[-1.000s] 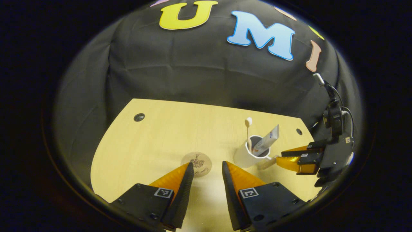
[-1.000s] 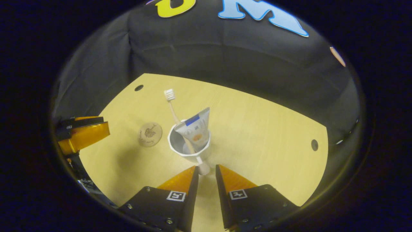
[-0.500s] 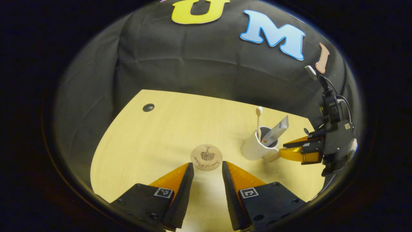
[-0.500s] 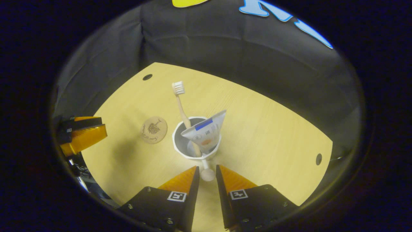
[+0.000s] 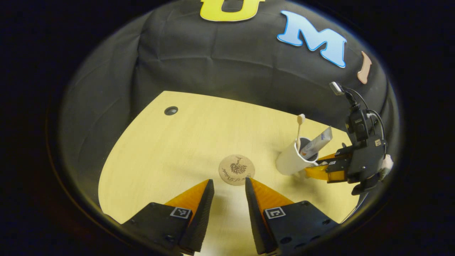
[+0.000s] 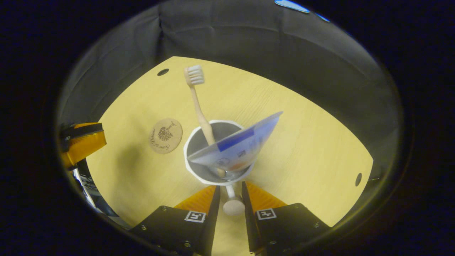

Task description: Put the toothbrush and toothpaste on the desktop into the cup, then pick up the cup and place it on the coaster on the desktop.

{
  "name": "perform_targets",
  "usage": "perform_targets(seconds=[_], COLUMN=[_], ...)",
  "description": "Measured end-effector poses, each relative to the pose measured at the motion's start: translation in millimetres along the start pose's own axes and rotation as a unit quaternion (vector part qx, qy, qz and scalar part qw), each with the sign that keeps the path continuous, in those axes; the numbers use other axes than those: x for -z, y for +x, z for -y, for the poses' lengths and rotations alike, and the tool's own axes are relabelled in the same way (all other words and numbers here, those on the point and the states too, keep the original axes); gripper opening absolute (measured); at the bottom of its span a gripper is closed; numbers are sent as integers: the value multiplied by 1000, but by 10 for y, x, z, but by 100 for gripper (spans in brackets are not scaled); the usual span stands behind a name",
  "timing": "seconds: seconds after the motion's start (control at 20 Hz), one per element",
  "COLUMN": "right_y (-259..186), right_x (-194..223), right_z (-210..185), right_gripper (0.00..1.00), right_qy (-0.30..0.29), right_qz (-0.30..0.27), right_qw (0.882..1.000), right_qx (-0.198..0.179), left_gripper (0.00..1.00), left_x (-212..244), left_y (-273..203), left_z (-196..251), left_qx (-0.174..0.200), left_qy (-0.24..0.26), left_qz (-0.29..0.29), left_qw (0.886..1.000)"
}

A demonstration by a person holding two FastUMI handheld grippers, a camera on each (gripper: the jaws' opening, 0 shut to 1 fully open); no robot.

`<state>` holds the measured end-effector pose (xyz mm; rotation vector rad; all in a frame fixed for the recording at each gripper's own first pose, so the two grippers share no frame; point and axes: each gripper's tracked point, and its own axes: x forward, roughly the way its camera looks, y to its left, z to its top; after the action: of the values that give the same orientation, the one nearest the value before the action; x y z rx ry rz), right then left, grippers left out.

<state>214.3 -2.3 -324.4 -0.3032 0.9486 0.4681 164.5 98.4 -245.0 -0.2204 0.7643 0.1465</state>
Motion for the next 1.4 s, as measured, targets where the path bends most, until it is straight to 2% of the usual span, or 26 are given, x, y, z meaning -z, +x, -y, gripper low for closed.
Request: perform_targets(seconds=[0.05, 0.2, 0.3, 0.35, 0.75, 1.0, 1.4], right_y=[57, 38, 43, 42, -16, -5, 96], right_x=[16, -2, -12, 3, -39, -203, -422], right_z=[18, 25, 28, 9, -83, -384, -922], right_gripper=[37, 21, 22, 16, 16, 16, 16], right_qy=[-3, -4, -3, 5, 14, 22, -17], right_qz=[-3, 3, 8, 9, 24, 36, 39], right_qw=[1000, 1000, 1000, 1000, 1000, 999, 999], right_qx=[4, 7, 12, 13, 14, -4, -28], left_gripper=[60, 60, 60, 60, 60, 60, 60], left_x=[1, 14, 40, 61, 111, 197, 275], left_y=[11, 22, 22, 24, 1, -135, -304], left_z=[-9, 16, 30, 37, 7, -184, -580], left_qx=[-1, 1, 3, 4, 2, -5, -23], left_qy=[-3, -9, -11, -11, -16, -23, -39], left_qz=[-1, -3, -6, -6, -7, -8, -13], left_qw=[1000, 1000, 1000, 1000, 1000, 1000, 999])
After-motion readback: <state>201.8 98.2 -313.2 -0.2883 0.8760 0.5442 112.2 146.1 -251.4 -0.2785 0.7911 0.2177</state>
